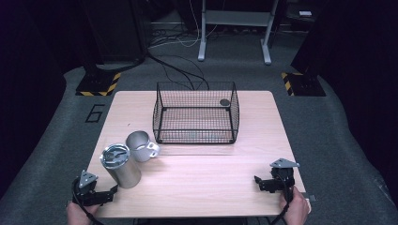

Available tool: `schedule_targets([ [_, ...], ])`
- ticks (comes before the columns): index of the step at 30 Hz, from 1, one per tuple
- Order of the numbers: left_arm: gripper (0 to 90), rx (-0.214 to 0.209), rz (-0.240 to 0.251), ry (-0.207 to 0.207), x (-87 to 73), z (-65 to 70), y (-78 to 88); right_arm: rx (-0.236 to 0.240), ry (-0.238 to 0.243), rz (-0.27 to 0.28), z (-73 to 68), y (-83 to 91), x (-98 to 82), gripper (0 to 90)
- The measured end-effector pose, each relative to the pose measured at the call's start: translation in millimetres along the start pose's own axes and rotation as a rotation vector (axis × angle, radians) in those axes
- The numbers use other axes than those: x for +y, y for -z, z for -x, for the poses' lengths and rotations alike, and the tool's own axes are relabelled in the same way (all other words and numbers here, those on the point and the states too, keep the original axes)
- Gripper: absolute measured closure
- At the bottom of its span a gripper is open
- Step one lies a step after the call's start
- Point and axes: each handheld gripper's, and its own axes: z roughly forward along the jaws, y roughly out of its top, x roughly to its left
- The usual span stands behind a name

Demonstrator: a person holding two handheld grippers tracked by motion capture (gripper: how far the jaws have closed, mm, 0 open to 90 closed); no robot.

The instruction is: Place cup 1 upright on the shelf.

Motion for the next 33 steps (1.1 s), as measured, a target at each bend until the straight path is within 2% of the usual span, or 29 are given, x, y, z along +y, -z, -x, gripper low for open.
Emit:
schedule_targets([
  [8,0.8,0.008,-0.002,0.009,0.4,0.4,-0.5,-0.003,-0.003,-0.005,-0.4,0.1,0.2,0.0],
  [9,0.8,0.013,0.018,0.014,-0.5,1.0,-1.8,-0.003,-0.002,-0.006,-0.3,0.1,0.1,0.0],
  [12,1.0,0.011,-0.018,0.015,2.0,0.5,-0.2,-0.003,-0.002,-0.005,-0.3,0.2,0.1,0.0],
  [15,0.9,0.014,-0.017,0.017,3.0,0.6,-1.4,-0.003,-0.002,-0.006,-0.3,0.1,0.1,0.0],
  [19,0.2,-0.007,-0.025,0.004,4.4,-0.1,-2.0,-0.004,-0.002,-0.005,-0.4,0.2,0.1,0.0],
  [21,0.1,-0.029,-0.039,0.000,4.7,0.1,-0.2,-0.004,-0.003,-0.005,-0.4,0.1,0.1,0.0],
  [22,0.1,-0.036,-0.031,-0.010,4.3,-0.6,-0.2,-0.009,-0.004,0.007,-0.6,-0.6,-0.2,0.0],
  [23,0.2,-0.048,-0.041,-0.002,4.6,-1.2,1.0,-0.008,-0.003,-0.001,-0.5,-0.2,0.0,0.0],
  [25,0.1,-0.077,-0.035,0.003,4.9,-1.9,3.6,-0.005,-0.003,-0.005,-0.4,0.1,0.1,0.0],
  [26,0.1,-0.075,-0.018,-0.005,5.4,-2.4,5.6,-0.006,-0.005,-0.006,-0.6,0.1,0.2,0.0],
  [28,0.1,-0.084,-0.011,0.001,6.3,-2.3,10.6,-0.009,-0.006,-0.007,-0.6,0.0,0.3,0.0],
  [33,0.0,-0.109,0.049,0.016,8.8,0.1,23.2,-0.009,-0.006,-0.007,-0.6,0.0,0.3,0.0],
])
